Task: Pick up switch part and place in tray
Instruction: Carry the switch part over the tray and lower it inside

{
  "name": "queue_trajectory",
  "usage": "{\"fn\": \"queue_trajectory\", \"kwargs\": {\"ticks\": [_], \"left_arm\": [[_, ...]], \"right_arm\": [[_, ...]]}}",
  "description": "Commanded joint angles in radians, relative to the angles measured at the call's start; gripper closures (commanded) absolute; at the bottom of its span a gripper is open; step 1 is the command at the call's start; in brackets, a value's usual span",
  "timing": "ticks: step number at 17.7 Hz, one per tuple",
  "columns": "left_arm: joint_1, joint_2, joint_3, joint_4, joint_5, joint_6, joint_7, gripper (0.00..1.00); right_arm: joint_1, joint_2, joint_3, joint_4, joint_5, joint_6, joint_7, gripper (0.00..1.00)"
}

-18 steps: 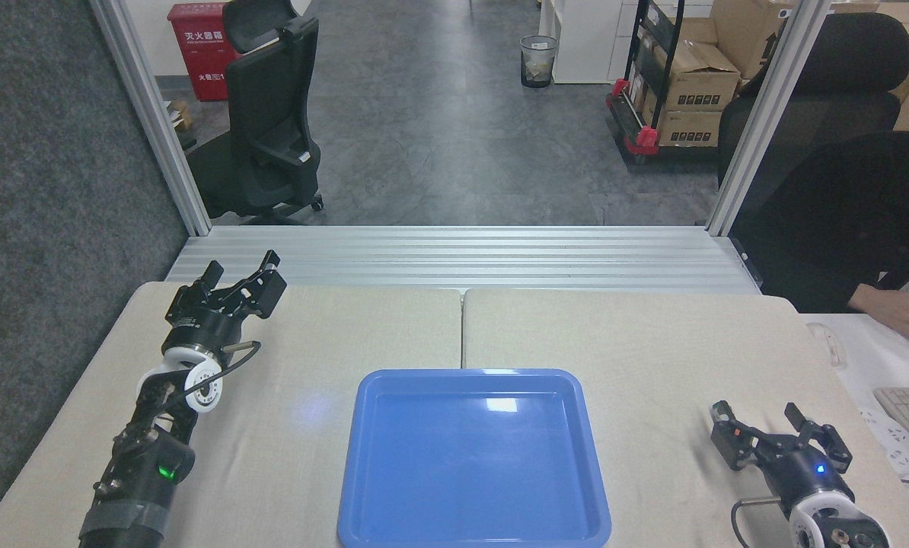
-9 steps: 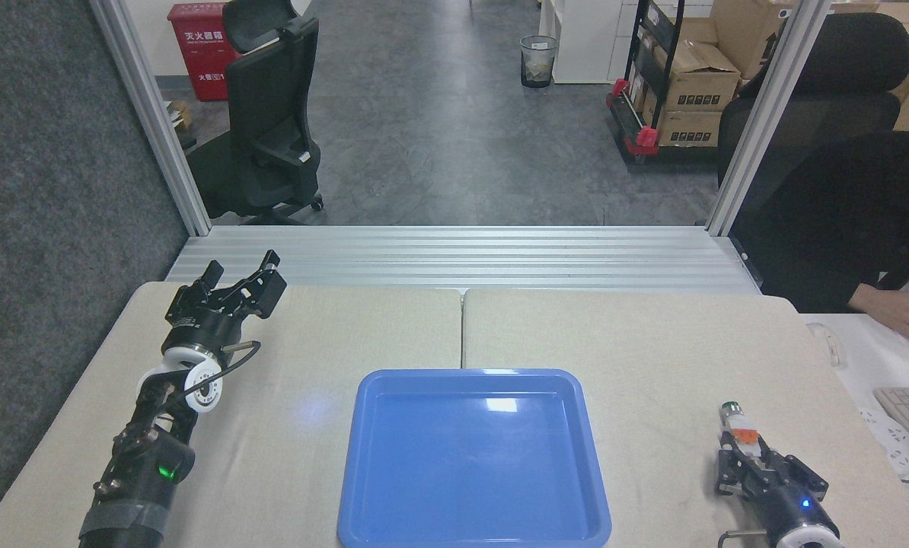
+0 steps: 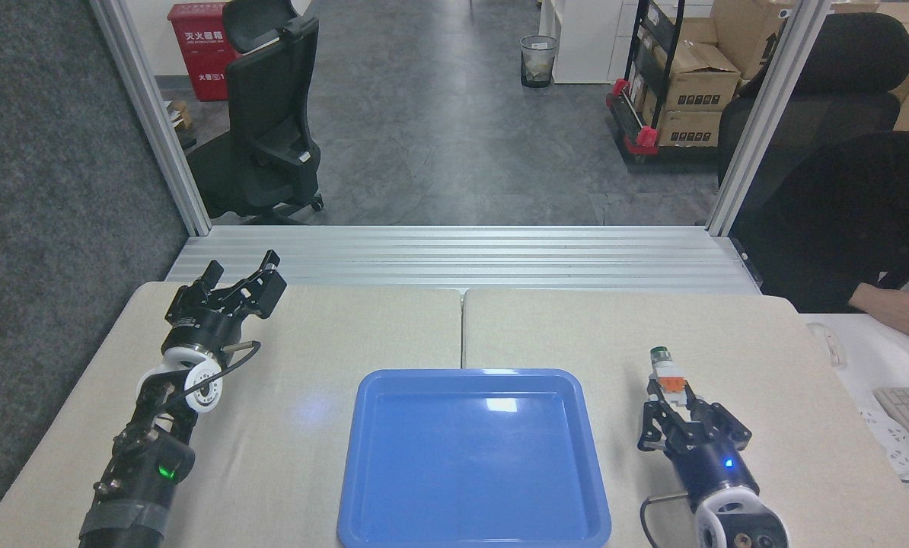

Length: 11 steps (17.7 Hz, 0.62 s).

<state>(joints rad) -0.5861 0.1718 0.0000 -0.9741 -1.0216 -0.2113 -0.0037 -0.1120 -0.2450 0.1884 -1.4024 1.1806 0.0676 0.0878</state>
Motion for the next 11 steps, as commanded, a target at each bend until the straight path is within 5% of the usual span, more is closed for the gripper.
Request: {"fn": "queue_trajectory", "kwargs": {"ticks": [1,4,8,11], "left_arm": [[0.000,0.000,-0.025,0.000,0.000,0.000,0.001,0.00],[-0.001,0.000,-0.025,0.000,0.000,0.000,0.001,0.00],[0.000,0.000,-0.025,0.000,0.000,0.000,0.001,0.00],[0.000,0.000,-0.025,0.000,0.000,0.000,0.001,0.00]], "right_arm": [[0.018,0.263,0.403,-0.325,0.212,0.059,0.041,1.00],[0.020,0.285,0.597,-0.245,0.220,0.231,0.069,1.00],[0.043,0.297,0.592,-0.072,0.223,0.425,0.206,1.00],[0.046,0.192,0.586,-0.030,0.225,0.437,0.227,1.00]]}}
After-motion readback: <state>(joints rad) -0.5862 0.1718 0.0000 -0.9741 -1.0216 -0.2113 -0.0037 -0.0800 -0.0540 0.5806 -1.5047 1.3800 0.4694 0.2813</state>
